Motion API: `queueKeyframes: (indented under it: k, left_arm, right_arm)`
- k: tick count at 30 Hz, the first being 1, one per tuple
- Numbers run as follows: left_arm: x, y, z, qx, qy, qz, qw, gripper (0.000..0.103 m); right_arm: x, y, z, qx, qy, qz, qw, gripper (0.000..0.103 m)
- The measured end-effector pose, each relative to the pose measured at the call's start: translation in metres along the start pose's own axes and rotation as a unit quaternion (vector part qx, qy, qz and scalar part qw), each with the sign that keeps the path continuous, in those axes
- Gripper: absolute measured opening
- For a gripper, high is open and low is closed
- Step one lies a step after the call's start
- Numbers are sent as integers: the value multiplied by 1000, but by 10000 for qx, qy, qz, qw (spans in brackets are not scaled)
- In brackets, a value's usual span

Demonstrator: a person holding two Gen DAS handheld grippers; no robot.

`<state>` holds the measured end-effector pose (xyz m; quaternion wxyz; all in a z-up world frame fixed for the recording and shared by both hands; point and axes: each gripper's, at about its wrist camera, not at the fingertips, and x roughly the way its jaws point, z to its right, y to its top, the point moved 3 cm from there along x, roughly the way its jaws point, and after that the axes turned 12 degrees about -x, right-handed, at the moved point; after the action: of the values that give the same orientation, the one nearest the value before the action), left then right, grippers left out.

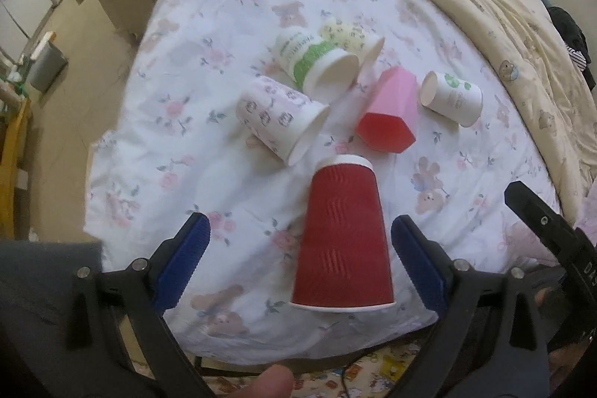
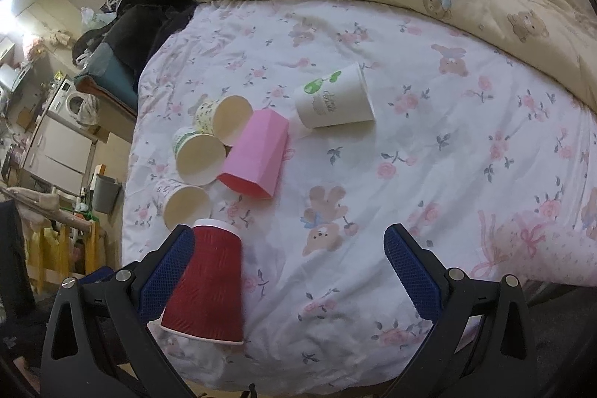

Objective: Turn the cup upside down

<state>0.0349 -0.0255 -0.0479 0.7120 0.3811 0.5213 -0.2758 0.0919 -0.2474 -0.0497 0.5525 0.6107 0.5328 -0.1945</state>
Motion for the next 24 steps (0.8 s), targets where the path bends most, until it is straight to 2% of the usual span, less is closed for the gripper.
queueKeyframes:
  k: [2, 8, 13, 18, 24]
  left_arm:
    - [-4, 3, -2, 110, 43, 106, 9999, 103]
    - [-8, 9, -18, 455, 149, 262, 9985, 103]
    - [-11, 20, -42, 363, 91, 432, 9984, 103]
    - [1, 28, -63, 28, 42, 192, 9998, 103]
    - [11, 27, -79, -225, 54, 6, 9997, 103]
  right_arm:
    - [-1, 0, -1, -91, -178, 11, 9998, 103]
    - [9, -3, 1, -69, -247, -188, 9995, 103]
    - [25, -6, -17, -188, 177, -698, 9972, 103]
    - [47, -5, -46, -196, 688, -1237, 9897, 102]
    - [80, -6, -73, -248, 733, -1699, 9824, 93]
